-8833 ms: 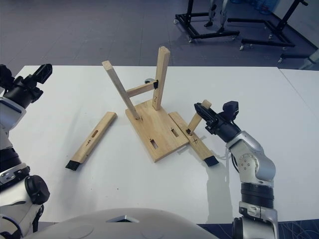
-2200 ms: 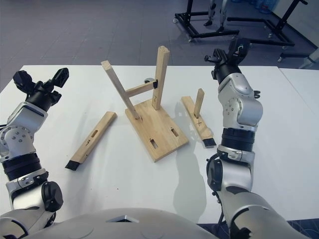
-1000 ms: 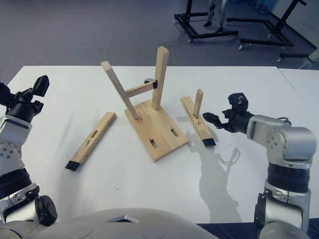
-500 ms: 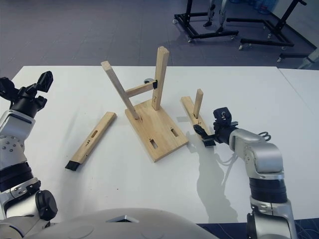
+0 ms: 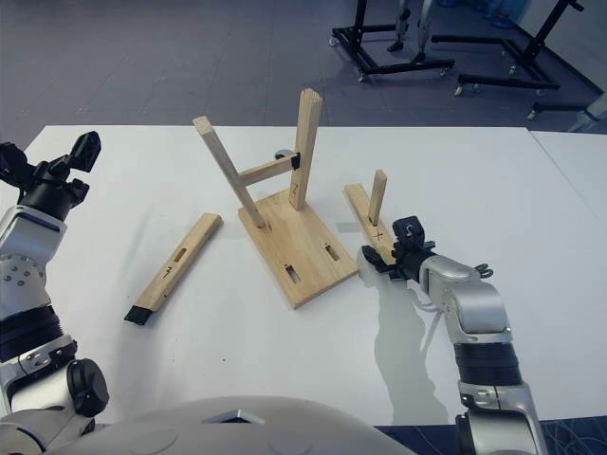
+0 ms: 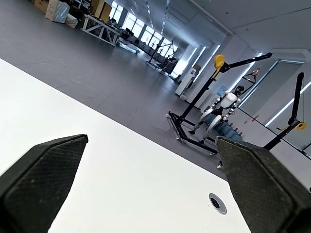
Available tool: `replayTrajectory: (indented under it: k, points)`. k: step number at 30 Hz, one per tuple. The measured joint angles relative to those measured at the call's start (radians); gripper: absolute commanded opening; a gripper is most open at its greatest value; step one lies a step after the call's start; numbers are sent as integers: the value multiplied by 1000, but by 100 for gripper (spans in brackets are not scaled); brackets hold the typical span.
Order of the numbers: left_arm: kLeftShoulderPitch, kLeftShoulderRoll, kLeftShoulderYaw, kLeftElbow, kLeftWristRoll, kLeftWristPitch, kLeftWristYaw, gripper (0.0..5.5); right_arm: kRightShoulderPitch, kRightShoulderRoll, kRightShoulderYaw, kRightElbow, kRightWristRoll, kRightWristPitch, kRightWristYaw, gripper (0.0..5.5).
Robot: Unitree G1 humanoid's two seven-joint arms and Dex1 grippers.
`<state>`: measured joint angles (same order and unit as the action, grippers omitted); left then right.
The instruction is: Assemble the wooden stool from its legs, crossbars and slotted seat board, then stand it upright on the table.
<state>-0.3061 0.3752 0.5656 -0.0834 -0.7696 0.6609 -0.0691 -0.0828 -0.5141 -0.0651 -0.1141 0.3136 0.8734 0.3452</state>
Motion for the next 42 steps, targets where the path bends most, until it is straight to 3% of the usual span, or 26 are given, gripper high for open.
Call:
replayTrajectory:
  k: [5,13,22,30,37,42]
  points:
    - [0,0,0,0,0,0,6,482,-11,-1,-54,8,23,63,16,329]
    - [0,1,1,0,-2,0,8,482,-7,-16,-30,29,18,18,58,209]
    - [-7,7,7,11,-32,22,6,482,12,-19,-33,31,23,-26,104,208]
    - [-66,6,77,36,-190,84,16,482,-21,-31,-151,133,90,-36,163,207]
    - [-100,82,124,63,-462,248,-51,482,-103,-182,-239,117,201,-69,401,207]
    - [-198,180,140,68,-697,325,-128,482,-234,-308,-357,115,417,32,593,207]
